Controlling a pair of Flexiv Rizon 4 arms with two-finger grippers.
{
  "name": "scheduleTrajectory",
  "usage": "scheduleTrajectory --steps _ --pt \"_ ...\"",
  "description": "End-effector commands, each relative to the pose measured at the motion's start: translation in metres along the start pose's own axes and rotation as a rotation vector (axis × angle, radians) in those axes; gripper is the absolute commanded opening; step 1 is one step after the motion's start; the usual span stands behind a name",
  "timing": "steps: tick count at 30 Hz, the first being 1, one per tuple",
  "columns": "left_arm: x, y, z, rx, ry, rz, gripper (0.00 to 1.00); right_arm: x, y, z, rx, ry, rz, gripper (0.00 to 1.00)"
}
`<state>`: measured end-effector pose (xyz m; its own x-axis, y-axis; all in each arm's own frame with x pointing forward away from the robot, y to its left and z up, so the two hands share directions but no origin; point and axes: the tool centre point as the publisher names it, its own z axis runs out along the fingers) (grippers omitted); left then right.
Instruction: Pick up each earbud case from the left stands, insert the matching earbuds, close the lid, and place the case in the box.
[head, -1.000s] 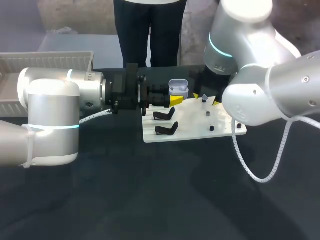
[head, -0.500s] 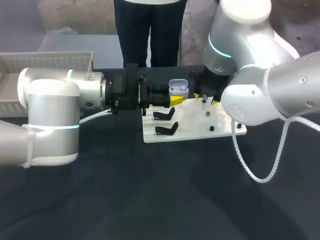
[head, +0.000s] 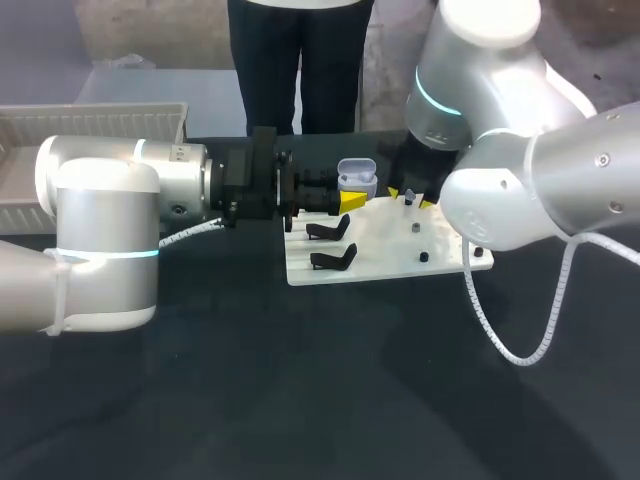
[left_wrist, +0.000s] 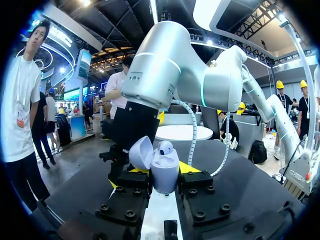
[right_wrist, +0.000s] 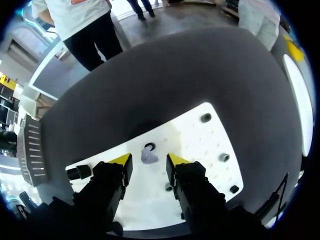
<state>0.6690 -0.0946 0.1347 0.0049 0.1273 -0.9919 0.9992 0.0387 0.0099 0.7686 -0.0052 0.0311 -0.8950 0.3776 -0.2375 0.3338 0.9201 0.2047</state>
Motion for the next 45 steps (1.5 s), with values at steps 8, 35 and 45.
scheduleTrajectory --steps 8,35,45 --pt "0.001 -0.001 0.0 -0.005 -0.006 0.004 0.0 -0.002 0.003 0.002 0.002 0.005 0.004 0.41" --pt "0.001 -0.001 0.0 -0.005 -0.006 0.004 0.0 -0.006 0.001 0.007 0.007 0.013 0.015 0.06" --pt "0.001 -0.001 0.0 -0.005 -0.006 0.004 0.0 -0.01 -0.003 -0.006 0.012 0.026 0.012 0.0"
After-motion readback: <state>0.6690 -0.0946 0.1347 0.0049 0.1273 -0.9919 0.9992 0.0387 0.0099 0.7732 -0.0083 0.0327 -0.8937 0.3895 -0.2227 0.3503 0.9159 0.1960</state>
